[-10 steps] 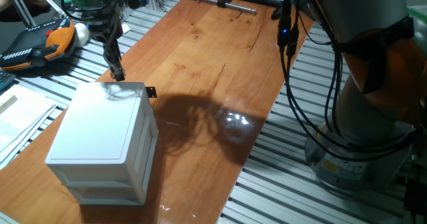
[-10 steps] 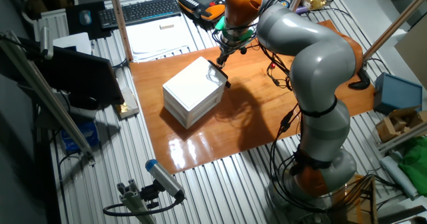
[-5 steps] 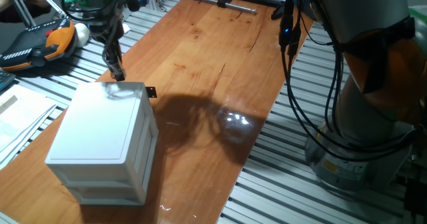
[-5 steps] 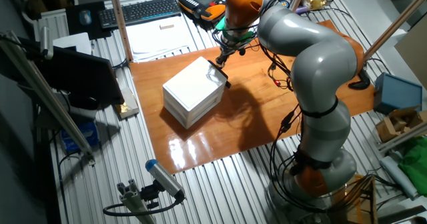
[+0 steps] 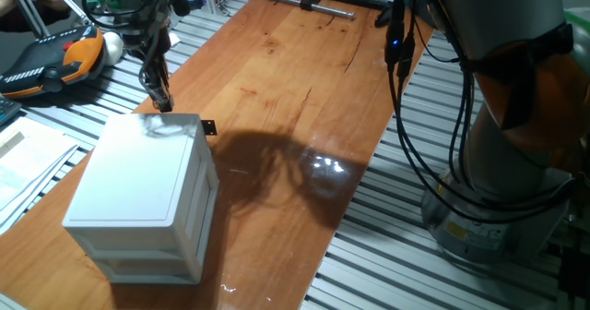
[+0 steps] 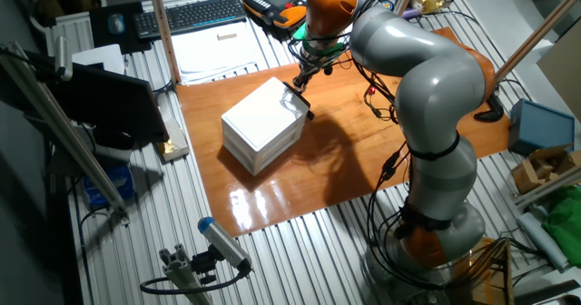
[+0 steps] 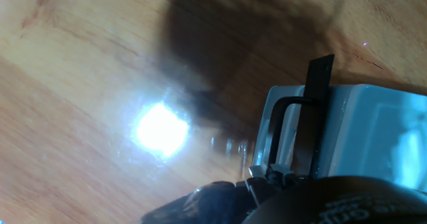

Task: Grasp the handle and open the drawer

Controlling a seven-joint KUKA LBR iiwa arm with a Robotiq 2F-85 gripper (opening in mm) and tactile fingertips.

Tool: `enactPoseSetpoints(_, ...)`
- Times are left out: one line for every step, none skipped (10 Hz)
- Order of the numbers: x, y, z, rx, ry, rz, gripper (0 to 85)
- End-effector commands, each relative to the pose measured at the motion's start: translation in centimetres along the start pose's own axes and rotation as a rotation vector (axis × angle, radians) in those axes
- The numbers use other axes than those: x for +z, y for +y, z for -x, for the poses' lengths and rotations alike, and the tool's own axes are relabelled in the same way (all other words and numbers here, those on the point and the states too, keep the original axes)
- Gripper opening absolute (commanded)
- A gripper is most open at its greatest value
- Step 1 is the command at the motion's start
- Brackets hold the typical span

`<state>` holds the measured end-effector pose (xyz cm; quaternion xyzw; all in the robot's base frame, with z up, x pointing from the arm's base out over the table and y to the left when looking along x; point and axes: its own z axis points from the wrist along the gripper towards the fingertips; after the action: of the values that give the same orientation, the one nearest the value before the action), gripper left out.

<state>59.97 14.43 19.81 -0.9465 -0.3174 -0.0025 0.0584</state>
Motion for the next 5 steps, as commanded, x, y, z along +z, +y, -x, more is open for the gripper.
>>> enactPoseSetpoints(0.01, -0.02, 0.00, 0.002, 0.000, -0.002, 11.0)
enactPoseSetpoints(0.01, -0.02, -0.01, 0.008, 0.000, -0.002, 14.0)
enactPoseSetpoints(0.02, -0.02, -0.02, 0.008, 0.000, -0.002, 15.0)
enactPoseSetpoints(0.03, 0.00, -0.04, 0.009, -0.002, -0.003, 17.7)
enactPoseSetpoints(0.03, 0.00, -0.05, 0.009, -0.001, -0.004, 19.3)
